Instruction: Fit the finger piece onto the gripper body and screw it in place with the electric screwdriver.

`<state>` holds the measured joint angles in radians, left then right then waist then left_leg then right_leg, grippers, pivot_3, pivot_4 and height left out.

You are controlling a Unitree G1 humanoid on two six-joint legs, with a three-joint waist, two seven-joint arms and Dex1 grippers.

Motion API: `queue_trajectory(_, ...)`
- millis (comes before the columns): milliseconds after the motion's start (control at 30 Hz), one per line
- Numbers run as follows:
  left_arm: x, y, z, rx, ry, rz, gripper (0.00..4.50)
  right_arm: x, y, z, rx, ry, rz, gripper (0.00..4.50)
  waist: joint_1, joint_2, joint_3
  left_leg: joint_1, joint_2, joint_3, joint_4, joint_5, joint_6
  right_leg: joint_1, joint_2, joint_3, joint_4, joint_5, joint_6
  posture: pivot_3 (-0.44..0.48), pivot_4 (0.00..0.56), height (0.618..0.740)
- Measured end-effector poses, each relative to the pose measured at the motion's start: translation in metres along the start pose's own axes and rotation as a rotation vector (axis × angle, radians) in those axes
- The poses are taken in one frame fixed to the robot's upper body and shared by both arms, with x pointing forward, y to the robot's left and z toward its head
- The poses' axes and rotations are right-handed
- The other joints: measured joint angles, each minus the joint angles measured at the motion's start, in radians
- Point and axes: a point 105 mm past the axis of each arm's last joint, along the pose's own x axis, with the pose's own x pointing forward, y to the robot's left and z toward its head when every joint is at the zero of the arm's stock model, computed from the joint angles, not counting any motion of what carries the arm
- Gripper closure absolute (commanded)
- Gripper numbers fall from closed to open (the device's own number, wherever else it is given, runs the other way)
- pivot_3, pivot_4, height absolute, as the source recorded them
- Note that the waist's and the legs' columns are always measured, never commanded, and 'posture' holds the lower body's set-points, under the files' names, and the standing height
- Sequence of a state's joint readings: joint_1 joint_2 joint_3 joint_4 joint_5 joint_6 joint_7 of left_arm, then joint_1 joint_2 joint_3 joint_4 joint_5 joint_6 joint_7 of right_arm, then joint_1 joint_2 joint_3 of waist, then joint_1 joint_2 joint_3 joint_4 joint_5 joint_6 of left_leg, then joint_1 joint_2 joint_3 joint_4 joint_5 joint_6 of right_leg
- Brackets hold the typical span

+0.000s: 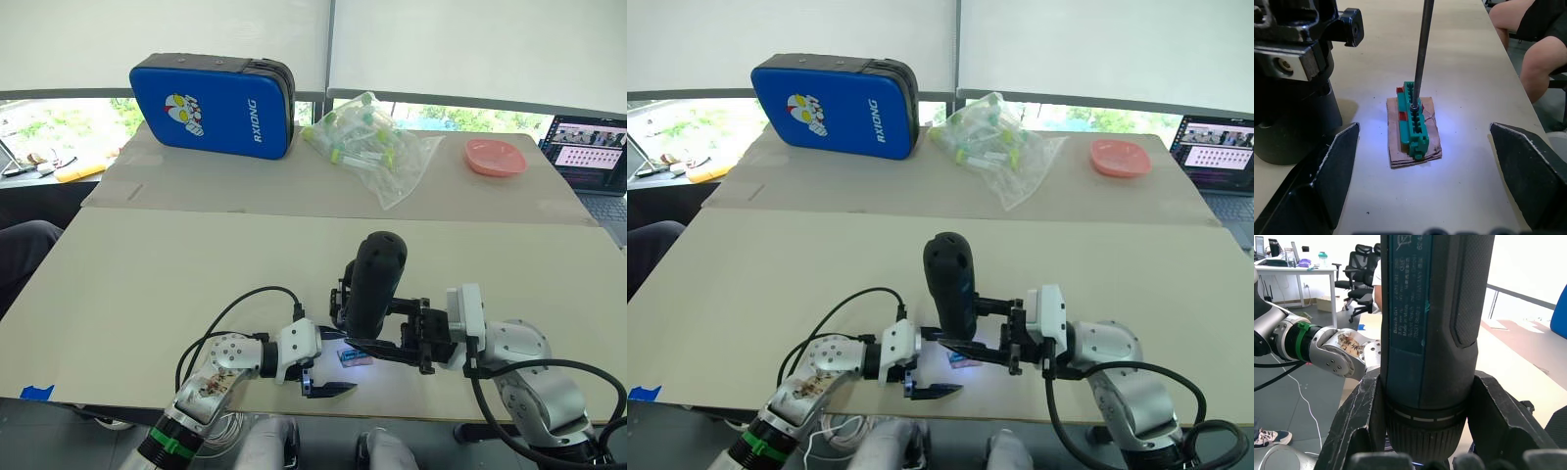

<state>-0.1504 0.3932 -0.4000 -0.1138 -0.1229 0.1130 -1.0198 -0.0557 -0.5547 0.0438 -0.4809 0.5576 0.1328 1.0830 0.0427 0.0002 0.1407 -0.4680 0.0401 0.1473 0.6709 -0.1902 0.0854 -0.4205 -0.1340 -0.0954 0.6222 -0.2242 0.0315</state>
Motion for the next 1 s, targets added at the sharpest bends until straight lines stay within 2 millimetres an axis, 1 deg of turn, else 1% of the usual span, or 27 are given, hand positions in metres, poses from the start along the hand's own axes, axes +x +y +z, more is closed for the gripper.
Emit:
queue_trajectory(667,0.0003,0.0001,-0.0006,-0.002,0.001,0.004,0.02,-0.0029,0.0035,-0.0025,0.006,0.024,0.008,2.59,0.0,0.001,-0.001,0.001,0.0,0.0,0.0,0.0,0.0,0.001,0.0,0.0,0.0,0.0,0.0,0.0,0.15,0.74)
queue_trajectory(1000,0.0005,0.0003,-0.0008,-0.003,0.002,0.005,0.02,-0.0023,0.0021,-0.0027,-0.005,0.032,0.008,2.59,0.0,0.001,-0.002,0.001,0.0,0.0,0.0,0.0,0.0,0.001,0.0,0.0,0.0,0.0,0.0,0.0,0.15,0.74)
